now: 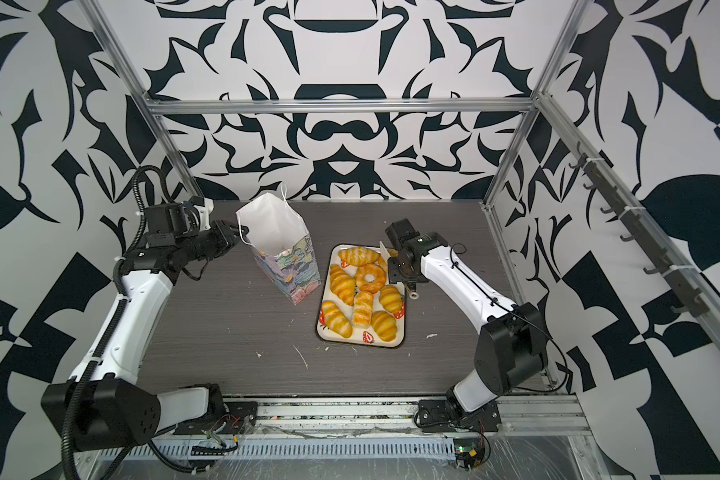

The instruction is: Place the fake bread into the paper bag

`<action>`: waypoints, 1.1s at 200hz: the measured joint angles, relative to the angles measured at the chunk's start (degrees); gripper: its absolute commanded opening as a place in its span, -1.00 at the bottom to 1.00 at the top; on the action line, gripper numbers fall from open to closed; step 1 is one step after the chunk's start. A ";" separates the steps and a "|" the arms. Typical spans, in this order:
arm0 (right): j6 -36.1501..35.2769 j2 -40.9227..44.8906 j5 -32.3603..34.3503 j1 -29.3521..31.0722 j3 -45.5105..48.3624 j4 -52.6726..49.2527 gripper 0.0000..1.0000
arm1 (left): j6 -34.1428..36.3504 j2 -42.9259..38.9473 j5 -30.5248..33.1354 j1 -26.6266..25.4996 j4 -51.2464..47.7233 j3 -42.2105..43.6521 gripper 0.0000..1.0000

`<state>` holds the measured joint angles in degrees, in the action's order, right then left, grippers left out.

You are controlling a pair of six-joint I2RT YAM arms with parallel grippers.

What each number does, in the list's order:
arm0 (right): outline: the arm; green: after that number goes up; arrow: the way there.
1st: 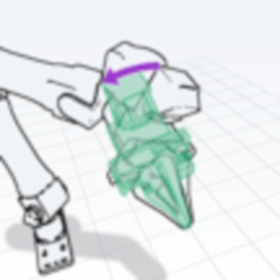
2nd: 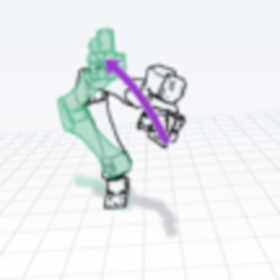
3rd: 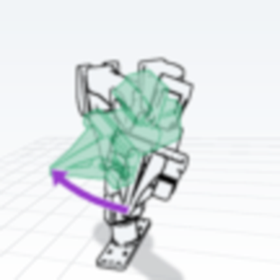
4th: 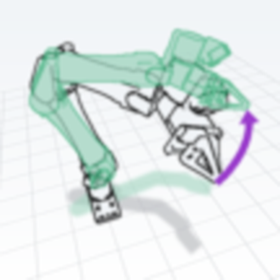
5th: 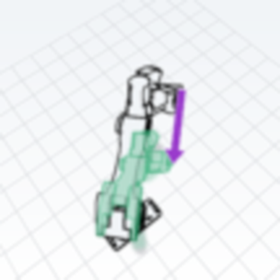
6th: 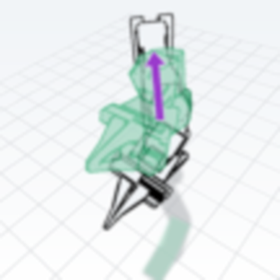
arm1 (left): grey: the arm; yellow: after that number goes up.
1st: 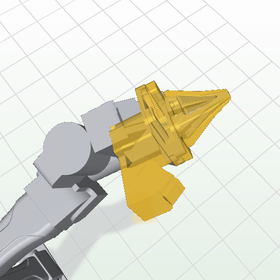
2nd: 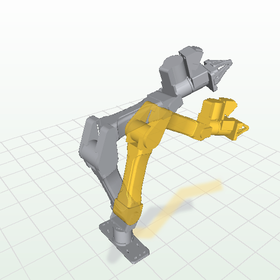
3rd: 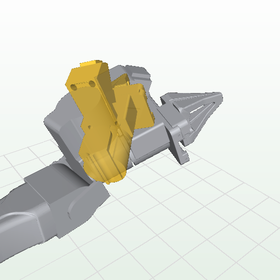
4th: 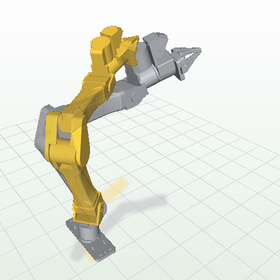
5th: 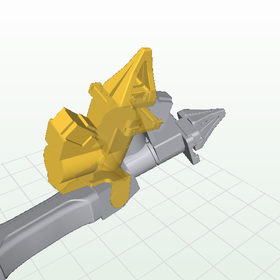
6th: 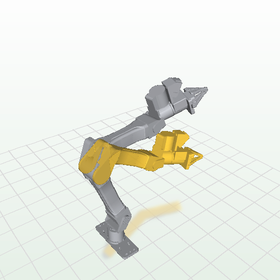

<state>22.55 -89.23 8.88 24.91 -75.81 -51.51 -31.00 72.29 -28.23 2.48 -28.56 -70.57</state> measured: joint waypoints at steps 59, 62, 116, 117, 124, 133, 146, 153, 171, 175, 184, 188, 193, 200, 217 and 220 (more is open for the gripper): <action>0.00 -2.12 -0.68 0.07 0.02 0.98 0.30 | 0.02 0.00 0.11 0.00 -0.02 0.00 -0.39; 0.00 -2.25 -0.76 0.07 0.02 1.07 0.30 | 0.02 0.00 0.11 0.00 0.00 0.00 -0.38; 0.00 -4.35 -1.46 0.11 0.22 2.78 0.30 | 0.04 0.00 0.11 0.00 0.00 0.00 -0.38; 0.02 -4.35 -1.49 0.11 0.22 2.82 0.30 | 0.07 0.00 0.11 0.00 0.00 0.00 -0.38; 0.02 -4.35 -1.55 0.11 0.28 2.95 0.30 | 0.09 0.00 0.11 0.00 0.00 0.00 -0.38; 0.04 -4.35 -1.64 0.11 0.39 3.15 0.30 | 0.15 0.00 0.11 0.00 0.00 0.00 -0.38; 0.17 -4.35 -1.70 0.09 0.57 3.39 0.30 | 0.22 0.00 0.11 0.00 0.00 0.00 -0.39; 0.22 -4.35 -1.75 0.11 0.76 3.61 0.30 | 0.28 0.00 0.11 0.00 0.00 0.00 -0.39; 0.44 -4.35 -1.86 0.09 1.57 4.09 0.30 | 0.42 0.00 0.11 0.00 0.00 0.00 -0.38; 0.50 -4.35 -1.86 0.07 1.81 4.24 0.30 | 0.42 0.00 0.11 0.00 0.00 0.00 -0.38; 0.72 -4.33 -1.92 -0.09 2.51 4.66 0.30 | 0.42 0.00 0.11 0.00 -0.02 0.00 -0.39; 0.87 -4.33 -1.99 -0.17 2.86 4.85 0.30 | 0.42 0.00 0.11 0.00 0.00 0.00 -0.38; 1.01 -4.31 -2.16 -0.31 3.32 5.09 0.30 | 0.42 0.00 0.13 0.00 0.00 0.00 -0.38; 1.14 -4.22 -2.51 -0.57 3.98 5.49 0.29 | 0.42 0.00 0.13 0.00 0.00 0.00 -0.38; 1.55 -3.67 -4.04 -1.49 5.97 6.71 0.29 | 0.42 0.00 0.11 0.00 0.00 0.00 -0.38; 1.60 -3.54 -4.31 -1.73 6.32 6.88 0.29 | 0.42 0.00 0.11 0.00 0.00 0.00 -0.38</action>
<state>24.14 -92.77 4.58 23.18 -69.49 -44.62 -30.59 72.29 -28.12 2.48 -28.56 -70.57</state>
